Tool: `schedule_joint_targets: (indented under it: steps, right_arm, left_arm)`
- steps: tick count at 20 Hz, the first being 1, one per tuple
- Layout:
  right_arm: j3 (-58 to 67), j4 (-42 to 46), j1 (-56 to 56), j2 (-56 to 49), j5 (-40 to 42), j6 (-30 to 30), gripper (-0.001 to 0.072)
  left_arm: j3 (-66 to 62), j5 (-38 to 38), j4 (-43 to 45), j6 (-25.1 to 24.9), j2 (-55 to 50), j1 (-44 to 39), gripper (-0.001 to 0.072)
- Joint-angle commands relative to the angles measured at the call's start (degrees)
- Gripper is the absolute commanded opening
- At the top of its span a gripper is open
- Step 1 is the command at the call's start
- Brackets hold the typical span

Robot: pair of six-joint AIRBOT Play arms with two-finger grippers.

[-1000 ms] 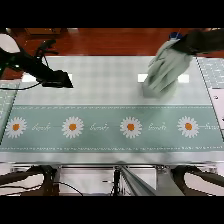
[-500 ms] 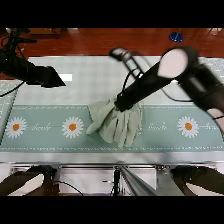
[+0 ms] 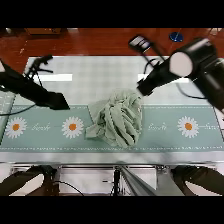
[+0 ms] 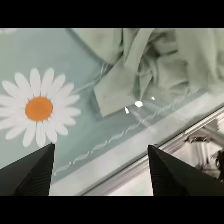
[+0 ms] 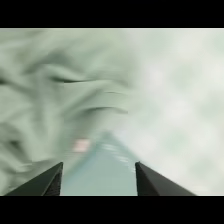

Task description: Fold the shirts.

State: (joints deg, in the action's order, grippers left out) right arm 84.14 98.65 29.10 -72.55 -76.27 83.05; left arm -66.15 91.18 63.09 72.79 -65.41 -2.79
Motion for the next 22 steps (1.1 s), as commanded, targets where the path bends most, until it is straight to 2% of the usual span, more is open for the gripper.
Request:
schedule_joint_targets:
  steps: [1, 6, 8, 10, 12, 17, 18, 20, 21, 22]
  right_arm:
    - [0.79, 4.37, -13.33, 2.14, 1.4, 0.83, 0.0534]
    - [0.76, -21.29, -33.7, -2.69, 1.42, -2.16, 0.0533]
    - [0.76, -25.51, -37.07, -5.4, 1.38, -3.96, 0.0533]
    - [0.76, -26.56, -37.99, -7.82, 1.38, -4.79, 0.0533]
    - [0.76, -26.6, -37.9, -9.92, 1.4, -5.57, 0.0533]
    - [0.76, -29.29, -37.86, -13.18, 2.49, -5.57, 0.0533]
    - [0.76, -29.57, -37.86, -13.38, 2.64, -5.57, 0.0533]
    - [0.76, -30.42, -37.86, -13.46, 3.15, -5.57, 0.0533]
    - [0.76, -31.19, -37.86, -13.46, 3.17, -5.57, 0.0533]
    - [0.76, -31.52, -37.86, -13.46, 3.17, -5.57, 0.0533]
  left_arm:
    - [13.73, -5.33, 0.13, -4.52, 0.37, 0.02, 0.072]
    - [27.28, -17.9, -8.52, -13.44, -0.04, 0.02, 0.072]
    - [28.61, -21.35, -14.27, -16.68, -1.22, 0.02, 0.072]
    - [28.68, -21.73, -20.13, -18.86, -4.24, 0.0, 0.072]
    - [28.65, -21.73, -23.19, -19.23, -8.5, -0.31, 0.072]
    - [28.5, -21.75, -23.71, -18.95, -18.21, -4.68, 0.072]
    - [27.87, -21.57, -23.54, -18.12, -19.52, -6.08, 0.0657]
    - [26.1, -21.97, -23.54, -17.18, -19.93, -6.88, 0.064]
    - [25.14, -22.27, -23.65, -15.41, -20.11, -7.08, 0.056]
    - [23.89, -22.18, -23.65, -13.9, -20.52, -7.13, 0.0528]
